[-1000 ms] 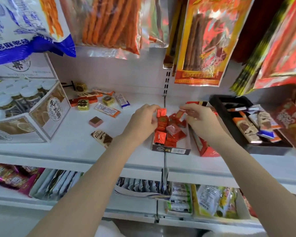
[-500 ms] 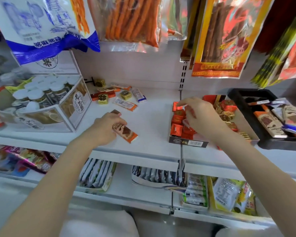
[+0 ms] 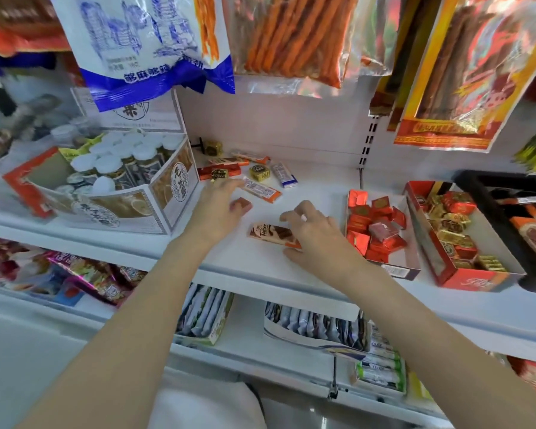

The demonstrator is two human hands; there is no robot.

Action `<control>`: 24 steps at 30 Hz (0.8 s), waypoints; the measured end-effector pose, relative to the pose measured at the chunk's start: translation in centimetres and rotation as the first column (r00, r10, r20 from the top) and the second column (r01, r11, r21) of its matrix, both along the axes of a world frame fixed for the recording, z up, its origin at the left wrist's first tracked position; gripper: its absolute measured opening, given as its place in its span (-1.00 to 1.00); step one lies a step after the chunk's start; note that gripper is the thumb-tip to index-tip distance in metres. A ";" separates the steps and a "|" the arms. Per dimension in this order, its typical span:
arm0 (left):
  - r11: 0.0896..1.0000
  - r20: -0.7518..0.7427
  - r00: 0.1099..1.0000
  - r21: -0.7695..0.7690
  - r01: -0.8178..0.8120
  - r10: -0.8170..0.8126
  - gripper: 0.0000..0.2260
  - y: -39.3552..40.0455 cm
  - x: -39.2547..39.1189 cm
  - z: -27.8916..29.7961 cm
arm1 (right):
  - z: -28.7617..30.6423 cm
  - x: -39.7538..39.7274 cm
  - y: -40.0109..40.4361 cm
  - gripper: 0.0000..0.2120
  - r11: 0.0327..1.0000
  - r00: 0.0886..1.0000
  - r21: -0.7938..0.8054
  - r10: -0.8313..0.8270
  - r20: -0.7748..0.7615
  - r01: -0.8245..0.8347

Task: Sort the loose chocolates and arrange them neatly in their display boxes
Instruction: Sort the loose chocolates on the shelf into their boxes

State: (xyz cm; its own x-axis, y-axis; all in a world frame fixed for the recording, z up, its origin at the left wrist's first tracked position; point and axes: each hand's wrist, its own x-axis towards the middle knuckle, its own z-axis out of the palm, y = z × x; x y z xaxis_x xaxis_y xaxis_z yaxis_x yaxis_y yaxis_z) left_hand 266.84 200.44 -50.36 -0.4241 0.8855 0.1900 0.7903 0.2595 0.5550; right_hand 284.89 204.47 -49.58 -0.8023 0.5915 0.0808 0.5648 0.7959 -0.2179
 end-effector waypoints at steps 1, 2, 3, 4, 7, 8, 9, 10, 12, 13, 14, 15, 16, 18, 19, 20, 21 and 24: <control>1.000 0.003 1.000 -0.014 -0.003 0.003 -0.59 0.6 0.0 -0.1 | 0.0 0.0 0.2 -0.51 1.000 1.000 -0.006 -0.004 0.013 0.004; 0.999 0.003 1.000 -0.046 0.013 -0.013 -0.55 1.3 0.2 -0.3 | 0.0 0.0 0.4 -0.50 1.000 1.000 -0.007 -0.008 0.028 0.008; 0.995 -0.015 0.999 -0.095 0.038 -0.040 -0.53 1.8 0.5 -0.5 | 0.0 0.1 0.5 -0.52 1.000 0.999 -0.004 -0.011 0.038 0.011; 0.985 -0.051 0.996 -0.158 0.063 -0.072 -0.51 2.4 0.9 -0.8 | 0.0 0.2 0.6 -0.55 1.000 0.999 0.002 -0.013 0.038 0.013; 0.947 -0.182 0.973 -0.309 0.082 -0.144 -0.51 3.9 2.1 -1.0 | 0.0 0.9 0.8 -0.60 0.997 1.000 0.071 -0.008 0.002 0.008; 0.944 -0.199 0.970 -0.323 0.072 -0.142 -0.50 4.2 2.3 -1.0 | 0.0 1.1 1.1 -0.61 0.995 1.000 0.095 -0.005 -0.020 0.007; 0.947 -0.205 0.969 -0.316 0.066 -0.136 -0.51 4.4 2.4 -1.0 | 0.0 1.4 1.3 -0.61 0.995 0.999 0.101 -0.007 -0.053 0.013; 0.954 -0.203 0.970 -0.292 0.069 -0.133 -0.53 4.4 2.5 -1.0 | 0.3 1.6 1.6 -0.63 0.996 0.995 0.083 -0.022 -0.096 0.030; 0.963 -0.201 0.967 -0.247 0.108 -0.160 -0.58 4.1 2.6 -0.7 | 0.9 2.2 2.3 -0.71 0.997 0.977 0.016 -0.071 -0.199 0.076; 0.962 -0.201 0.962 -0.237 0.136 -0.186 -0.60 3.7 2.7 -0.5 | 1.2 2.6 2.7 -0.76 0.996 0.969 -0.008 -0.084 -0.233 0.085; 0.958 -0.198 0.957 -0.233 0.165 -0.213 -0.63 3.4 2.9 -0.3 | 1.5 2.9 3.0 -0.78 0.996 0.963 -0.017 -0.089 -0.254 0.088; 0.954 -0.190 0.953 -0.232 0.190 -0.236 -0.65 3.0 3.1 -0.1 | 1.6 3.3 3.3 -0.79 0.995 0.959 -0.020 -0.097 -0.268 0.095; 0.951 -0.180 0.952 -0.231 0.204 -0.248 -0.66 2.6 3.3 0.0 | 1.8 3.7 3.5 -0.80 0.994 0.953 -0.024 -0.110 -0.284 0.107; 0.958 -0.160 0.959 -0.202 0.202 -0.236 -0.66 1.9 3.7 0.6 | 2.3 4.5 3.7 -0.81 0.986 0.924 -0.067 -0.165 -0.344 0.152; 0.967 -0.155 0.964 -0.171 0.191 -0.217 -0.65 1.6 3.9 0.9 | 2.6 4.9 3.8 -0.82 0.977 0.901 -0.112 -0.213 -0.378 0.183; 0.975 -0.149 0.969 -0.135 0.176 -0.195 -0.65 1.3 4.1 1.2 | 3.0 5.4 3.9 -0.84 0.961 0.870 -0.169 -0.270 -0.412 0.218; 0.981 -0.141 0.974 -0.099 0.166 -0.179 -0.64 1.2 4.5 1.6 | 3.4 6.0 4.0 -0.84 0.939 0.834 -0.230 -0.333 -0.441 0.254; 0.980 -0.150 0.969 0.006 0.198 -0.195 -0.64 1.1 6.1 2.6 | 4.1 8.3 4.8 -0.81 0.854 0.675 -0.372 -0.516 -0.527 0.363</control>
